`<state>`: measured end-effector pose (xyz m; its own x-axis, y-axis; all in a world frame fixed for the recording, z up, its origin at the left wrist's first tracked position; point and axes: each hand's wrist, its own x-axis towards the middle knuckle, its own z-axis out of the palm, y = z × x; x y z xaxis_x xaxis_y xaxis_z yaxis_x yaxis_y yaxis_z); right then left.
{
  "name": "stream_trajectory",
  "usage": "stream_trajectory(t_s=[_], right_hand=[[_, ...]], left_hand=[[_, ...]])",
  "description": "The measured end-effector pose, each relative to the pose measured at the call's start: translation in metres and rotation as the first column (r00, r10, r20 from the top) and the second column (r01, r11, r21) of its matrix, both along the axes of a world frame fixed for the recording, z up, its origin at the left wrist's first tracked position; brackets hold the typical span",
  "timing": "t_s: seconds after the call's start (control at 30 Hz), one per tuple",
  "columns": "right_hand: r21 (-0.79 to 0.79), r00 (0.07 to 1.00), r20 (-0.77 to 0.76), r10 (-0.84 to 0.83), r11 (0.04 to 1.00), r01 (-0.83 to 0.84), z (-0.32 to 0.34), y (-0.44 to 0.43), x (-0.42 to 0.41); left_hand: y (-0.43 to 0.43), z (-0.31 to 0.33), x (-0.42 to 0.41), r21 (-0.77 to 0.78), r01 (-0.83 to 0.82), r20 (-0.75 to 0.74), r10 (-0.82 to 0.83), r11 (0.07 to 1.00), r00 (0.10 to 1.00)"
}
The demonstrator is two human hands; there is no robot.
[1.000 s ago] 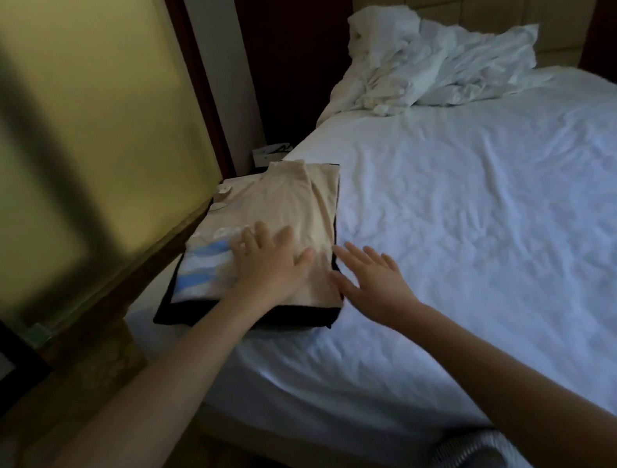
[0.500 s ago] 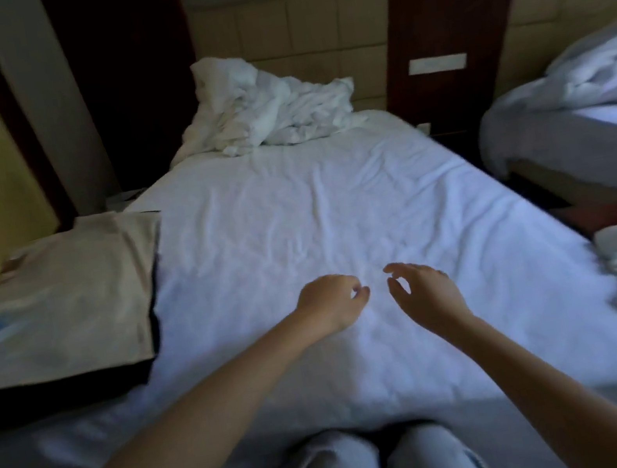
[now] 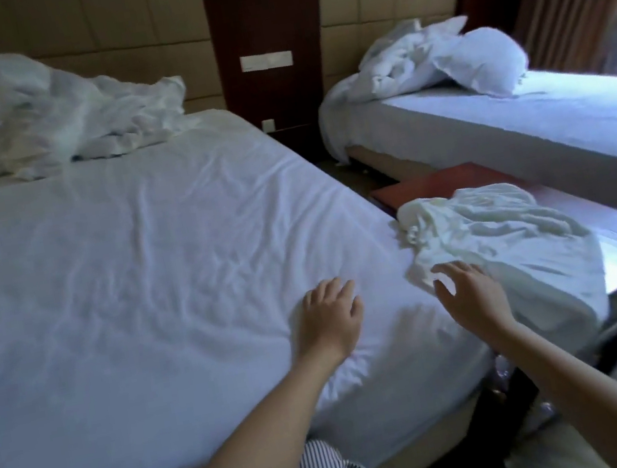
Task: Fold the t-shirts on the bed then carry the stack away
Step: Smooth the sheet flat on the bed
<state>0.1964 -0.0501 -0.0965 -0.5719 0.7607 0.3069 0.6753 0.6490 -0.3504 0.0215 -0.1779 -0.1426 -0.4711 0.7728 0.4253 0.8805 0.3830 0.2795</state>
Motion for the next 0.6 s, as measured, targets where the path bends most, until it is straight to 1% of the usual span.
stream_trajectory(t_s=[0.03, 0.1, 0.13, 0.2, 0.23, 0.27, 0.3, 0.33, 0.4, 0.43, 0.5, 0.53, 0.57, 0.6], right_hand=[[-0.009, 0.999, 0.014, -0.031, 0.999, 0.031, -0.004, 0.011, 0.007], [-0.080, 0.993, 0.088, -0.084, 0.993, 0.092, -0.011, 0.025, 0.014], [-0.125, 0.983, 0.153, -0.100, 0.985, 0.120, -0.014, 0.030, 0.013], [-0.157, 0.976, 0.207, -0.074, 0.982, 0.108, -0.025, 0.033, 0.006], [-0.155, 0.984, 0.166, -0.070, 0.983, 0.096, -0.032, 0.035, 0.002], [-0.205, 0.992, 0.064, -0.106, 0.972, 0.117, -0.036, 0.033, -0.001], [-0.263, 0.986, -0.056, -0.156, 0.955, 0.136, -0.037, 0.032, -0.002], [-0.295, 0.968, -0.137, -0.210, 0.942, 0.163, -0.035, 0.029, -0.002], [-0.343, 0.941, -0.225, -0.252, 0.925, 0.165, -0.028, 0.024, -0.003], [-0.366, 0.934, -0.265, -0.239, 0.921, 0.132, -0.023, 0.023, -0.005], [-0.396, 0.923, -0.353, -0.156, 0.918, 0.003, -0.007, 0.010, -0.015], [-0.435, 0.900, -0.416, -0.127, 0.897, -0.074, 0.002, 0.001, -0.022], [-0.476, 0.858, -0.503, -0.103, 0.862, -0.176, 0.010, -0.008, -0.031], [-0.525, 0.818, -0.567, -0.098, 0.808, -0.267, 0.017, -0.019, -0.041]], left_hand=[[0.002, -0.006, -0.003, 0.019, -0.003, -0.041, 0.004, 1.000, 0.999], [0.004, -0.006, -0.007, 0.050, -0.010, -0.031, 0.011, 0.999, 0.999], [0.004, -0.006, -0.008, 0.057, -0.011, -0.012, 0.011, 0.998, 1.000], [0.005, -0.007, -0.009, 0.067, -0.013, -0.032, 0.015, 0.998, 0.999], [0.005, -0.009, -0.008, 0.081, -0.010, -0.050, 0.014, 0.997, 0.999], [0.004, -0.009, -0.008, 0.087, -0.007, -0.055, 0.012, 0.996, 0.998], [0.004, -0.010, -0.009, 0.099, -0.007, -0.065, 0.013, 0.995, 0.998], [0.003, -0.009, -0.009, 0.113, -0.009, -0.072, 0.017, 0.994, 0.997], [0.003, -0.009, -0.008, 0.163, -0.014, -0.071, 0.026, 0.987, 0.997], [0.003, -0.011, -0.008, 0.196, -0.008, -0.058, 0.020, 0.981, 0.998], [0.002, -0.009, -0.006, 0.213, 0.025, -0.013, -0.023, 0.977, 1.000], [0.002, -0.005, -0.005, 0.205, 0.045, 0.052, -0.057, 0.978, 0.997], [0.001, 0.001, -0.003, 0.189, 0.060, 0.181, -0.095, 0.980, 0.979], [-0.001, 0.012, -0.001, 0.210, 0.059, 0.388, -0.139, 0.976, 0.911]])
